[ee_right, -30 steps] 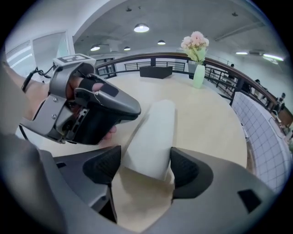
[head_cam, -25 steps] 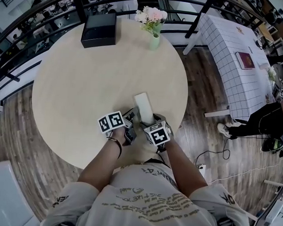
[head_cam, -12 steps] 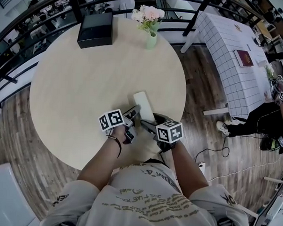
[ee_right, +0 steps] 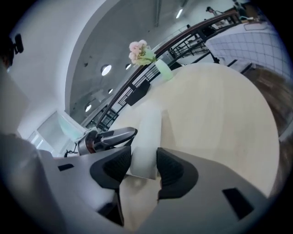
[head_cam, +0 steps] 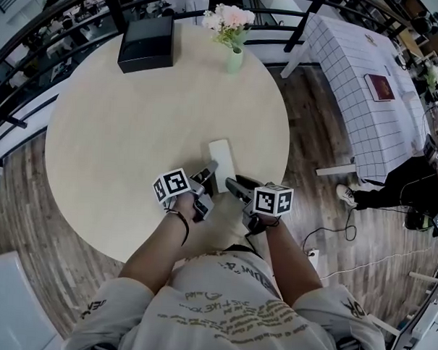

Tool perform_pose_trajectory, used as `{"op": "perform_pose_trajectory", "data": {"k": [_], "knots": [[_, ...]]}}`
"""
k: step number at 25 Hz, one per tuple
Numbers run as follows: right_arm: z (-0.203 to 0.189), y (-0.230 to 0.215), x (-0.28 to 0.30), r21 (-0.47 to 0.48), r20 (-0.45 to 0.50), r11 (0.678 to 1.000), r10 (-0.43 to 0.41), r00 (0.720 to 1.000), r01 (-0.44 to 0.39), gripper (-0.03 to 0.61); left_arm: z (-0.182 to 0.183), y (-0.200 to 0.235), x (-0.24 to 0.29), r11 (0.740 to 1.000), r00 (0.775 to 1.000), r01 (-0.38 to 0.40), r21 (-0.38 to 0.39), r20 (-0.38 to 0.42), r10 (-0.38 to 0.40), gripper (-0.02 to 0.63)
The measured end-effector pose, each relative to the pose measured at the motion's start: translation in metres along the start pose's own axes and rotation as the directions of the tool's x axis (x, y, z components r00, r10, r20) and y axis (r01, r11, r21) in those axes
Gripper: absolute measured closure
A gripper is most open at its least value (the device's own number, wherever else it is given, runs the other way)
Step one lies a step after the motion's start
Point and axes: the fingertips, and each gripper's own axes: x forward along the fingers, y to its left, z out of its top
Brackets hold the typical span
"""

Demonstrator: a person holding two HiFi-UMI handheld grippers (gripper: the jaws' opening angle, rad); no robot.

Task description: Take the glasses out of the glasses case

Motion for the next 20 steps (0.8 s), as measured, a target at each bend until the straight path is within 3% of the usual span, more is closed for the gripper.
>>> {"op": "perform_pose_trajectory", "data": {"k": [4,8,12,15,20], "knots": [[-0.008,-0.003,0.004,-0.049,-0.041,0.999,-0.02,0.999,0.018,0.39,-0.003,-0.001,0.003,0.999,0.999,-0.009,0.04,-0.035,0.011,0.522],[-0.007,-0.003,0.004,-0.025,-0.037,1.0,0.006,0.999,-0.007,0.39,-0.002,0.001,0.004,1.0,1.0,0.012,-0.008,-0.027,-0.012,0.522],[-0.005,0.009,0.003,0.01,-0.053,0.994,0.106,0.993,-0.106,0.397,-0.002,-0.01,0.0,0.995,0.996,0.091,-0.044,-0.021,-0.092,0.513],[-0.005,0.021,0.005,0.004,-0.071,0.986,0.166,0.983,-0.166,0.402,-0.005,-0.018,0.003,0.993,0.992,0.113,-0.015,-0.045,-0.114,0.462],[0.0,0.021,0.008,-0.024,-0.053,0.992,0.124,0.991,-0.125,0.396,0.002,-0.011,-0.002,0.997,0.997,0.072,-0.037,-0.028,-0.073,0.463]]}}
